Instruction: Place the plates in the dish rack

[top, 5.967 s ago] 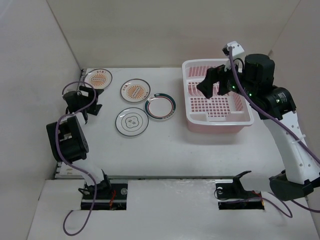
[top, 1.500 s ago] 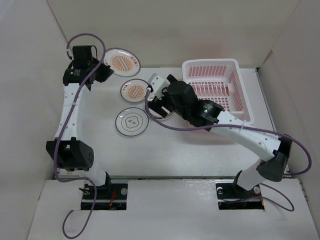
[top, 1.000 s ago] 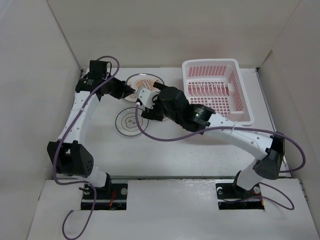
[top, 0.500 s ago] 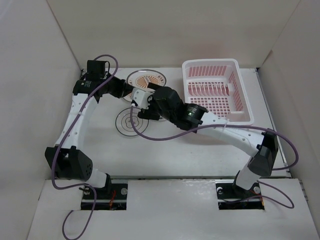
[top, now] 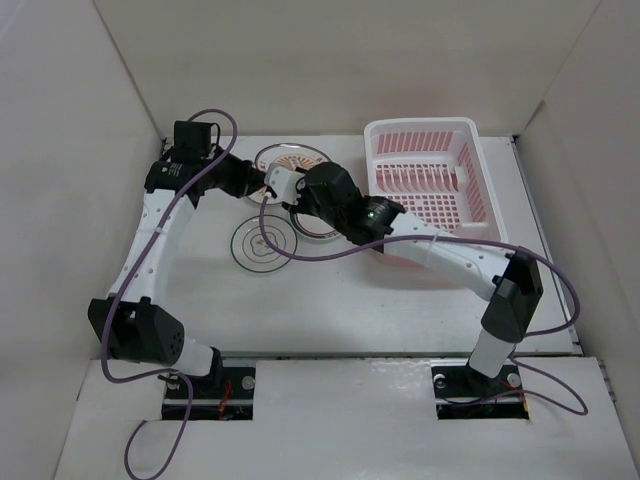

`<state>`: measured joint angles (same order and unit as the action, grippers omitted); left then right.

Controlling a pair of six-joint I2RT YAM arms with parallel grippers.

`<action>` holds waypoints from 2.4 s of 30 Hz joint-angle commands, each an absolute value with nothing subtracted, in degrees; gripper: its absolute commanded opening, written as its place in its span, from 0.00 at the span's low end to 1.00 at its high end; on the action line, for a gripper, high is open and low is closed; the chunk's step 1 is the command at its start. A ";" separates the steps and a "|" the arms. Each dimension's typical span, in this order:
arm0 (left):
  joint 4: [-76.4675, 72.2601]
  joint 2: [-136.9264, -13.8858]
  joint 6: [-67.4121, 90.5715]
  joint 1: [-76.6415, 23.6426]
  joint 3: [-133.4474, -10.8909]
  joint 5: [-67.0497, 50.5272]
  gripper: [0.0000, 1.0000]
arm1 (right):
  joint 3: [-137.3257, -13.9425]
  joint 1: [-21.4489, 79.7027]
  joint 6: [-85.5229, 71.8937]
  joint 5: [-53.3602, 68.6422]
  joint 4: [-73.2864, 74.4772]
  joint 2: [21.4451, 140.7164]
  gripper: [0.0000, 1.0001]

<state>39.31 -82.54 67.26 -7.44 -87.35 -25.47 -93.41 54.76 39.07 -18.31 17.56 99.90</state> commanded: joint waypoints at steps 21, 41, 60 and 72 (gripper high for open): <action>27.60 -81.29 68.90 -7.56 -87.80 -32.60 0.00 | -96.50 54.93 34.10 -14.50 14.06 99.32 0.00; -4.99 -85.69 71.27 -9.23 -87.36 -45.70 0.48 | -93.08 53.36 30.77 -17.66 9.59 92.73 0.00; 30.56 -85.16 33.15 -14.56 -102.11 10.57 0.99 | -88.78 19.53 6.78 14.65 12.04 84.63 0.00; 30.94 -81.92 32.88 -8.44 -90.27 8.00 0.99 | -83.50 9.67 -6.76 30.41 1.59 90.97 0.00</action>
